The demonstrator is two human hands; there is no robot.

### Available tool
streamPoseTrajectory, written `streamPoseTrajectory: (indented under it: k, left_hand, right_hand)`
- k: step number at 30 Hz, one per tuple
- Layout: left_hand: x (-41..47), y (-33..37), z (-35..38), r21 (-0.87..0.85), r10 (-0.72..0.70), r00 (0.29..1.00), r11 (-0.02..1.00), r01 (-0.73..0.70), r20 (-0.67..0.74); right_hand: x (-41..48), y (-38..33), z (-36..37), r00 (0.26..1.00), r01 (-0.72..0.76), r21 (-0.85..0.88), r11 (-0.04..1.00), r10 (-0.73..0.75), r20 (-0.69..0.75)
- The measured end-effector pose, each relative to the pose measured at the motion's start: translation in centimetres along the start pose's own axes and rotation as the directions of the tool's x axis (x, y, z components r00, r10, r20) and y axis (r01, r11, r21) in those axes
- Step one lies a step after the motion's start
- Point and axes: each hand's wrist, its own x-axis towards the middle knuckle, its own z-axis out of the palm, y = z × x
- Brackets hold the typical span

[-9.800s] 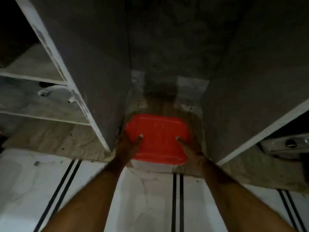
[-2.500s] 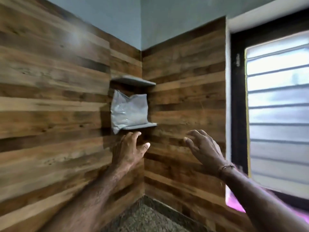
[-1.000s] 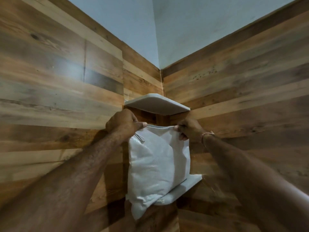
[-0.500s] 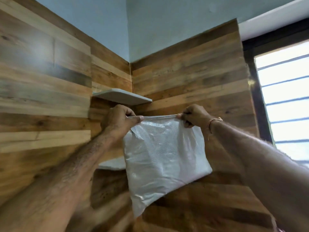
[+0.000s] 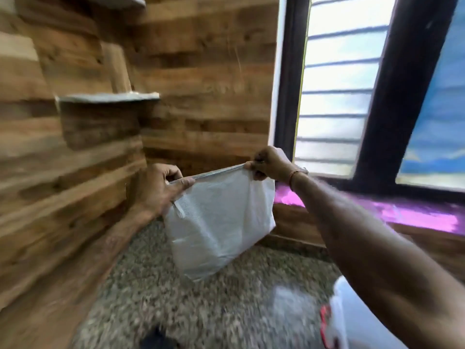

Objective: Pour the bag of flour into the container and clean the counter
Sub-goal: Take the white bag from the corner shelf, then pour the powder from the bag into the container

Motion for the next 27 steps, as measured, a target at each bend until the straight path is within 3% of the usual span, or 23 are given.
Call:
streamPoseTrajectory:
  k: [8, 16, 20, 23, 27]
  left_hand:
    - [-15.9, -1.2, 8.3, 0.119, -0.165, 0.974, 0.982, 0.147, 0.156]
    - [-26.1, -0.6, 12.6, 0.168, -0.273, 0.888, 0.96, 0.226, 0.369]
    - [-26.8, -0.9, 12.3, 0.209, -0.279, 0.861, 0.956, 0.207, 0.426]
    - [-26.9, -1.3, 11.5, 0.226, -0.294, 0.796, 0.953, 0.201, 0.53]
    - [-26.6, -1.6, 10.3, 0.179, -0.358, 0.703, 0.931, 0.317, 0.615]
  right_hand:
    - [-11.3, 9.6, 6.9, 0.972, -0.135, -0.14, 0.981, 0.158, 0.173]
    - [-20.0, 14.3, 12.5, 0.922, -0.284, -0.244, 0.927, 0.334, 0.196]
    - [-21.7, 14.1, 12.6, 0.923, -0.306, -0.23, 0.924, 0.347, 0.166]
    - [-23.3, 13.2, 12.4, 0.912, -0.344, -0.146, 0.928, 0.367, 0.181]
    - [-26.5, 10.5, 14.0, 0.937, -0.22, -0.064, 0.973, 0.23, 0.265]
